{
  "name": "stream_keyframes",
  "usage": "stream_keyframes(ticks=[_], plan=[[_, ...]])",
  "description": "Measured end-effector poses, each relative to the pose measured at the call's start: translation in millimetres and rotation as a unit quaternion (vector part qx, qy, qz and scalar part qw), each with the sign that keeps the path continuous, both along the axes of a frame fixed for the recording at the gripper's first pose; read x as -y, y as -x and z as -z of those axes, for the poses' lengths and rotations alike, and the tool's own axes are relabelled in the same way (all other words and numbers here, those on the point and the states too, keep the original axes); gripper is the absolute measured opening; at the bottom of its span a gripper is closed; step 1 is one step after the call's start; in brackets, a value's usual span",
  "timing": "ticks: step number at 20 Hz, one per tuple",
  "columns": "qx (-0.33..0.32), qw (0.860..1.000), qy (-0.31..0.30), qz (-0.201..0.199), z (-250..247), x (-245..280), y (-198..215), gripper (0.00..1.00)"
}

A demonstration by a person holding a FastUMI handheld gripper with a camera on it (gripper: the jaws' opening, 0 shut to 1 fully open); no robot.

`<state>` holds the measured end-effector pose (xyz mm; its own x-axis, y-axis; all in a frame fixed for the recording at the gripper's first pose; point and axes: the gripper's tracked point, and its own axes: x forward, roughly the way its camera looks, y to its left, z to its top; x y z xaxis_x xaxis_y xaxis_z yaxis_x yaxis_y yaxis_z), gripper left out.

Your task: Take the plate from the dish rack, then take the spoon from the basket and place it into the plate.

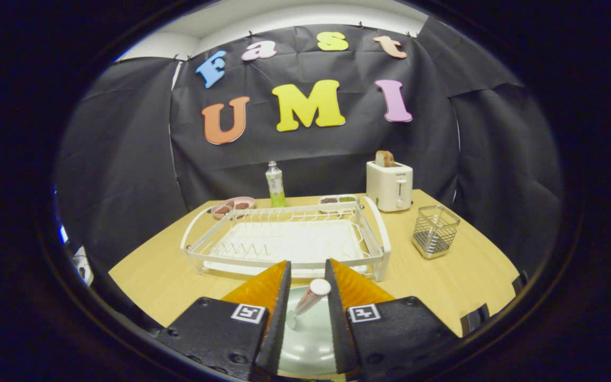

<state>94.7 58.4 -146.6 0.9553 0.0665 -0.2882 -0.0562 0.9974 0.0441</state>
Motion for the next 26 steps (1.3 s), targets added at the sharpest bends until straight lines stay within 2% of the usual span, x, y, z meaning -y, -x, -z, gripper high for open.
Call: stream_keyframes(ticks=[1,2,5,6,11,18,22,26], plan=[[0.005,1.000,0.005,0.003,-5.3,6.8,2.2,0.63],[0.014,1.000,0.011,0.003,-10.6,9.9,5.0,0.71],[0.053,0.998,0.029,0.037,-30.9,29.4,13.6,0.95],[0.063,0.997,0.034,0.042,-36.8,31.7,18.8,1.00],[0.097,0.994,0.023,0.044,-65.0,40.3,59.9,1.00],[0.142,0.987,0.002,0.077,-87.9,81.2,121.7,1.00],[0.136,0.985,0.022,0.105,-92.8,102.8,150.1,1.00],[0.135,0.985,0.003,0.102,-102.7,104.8,171.9,1.00]])
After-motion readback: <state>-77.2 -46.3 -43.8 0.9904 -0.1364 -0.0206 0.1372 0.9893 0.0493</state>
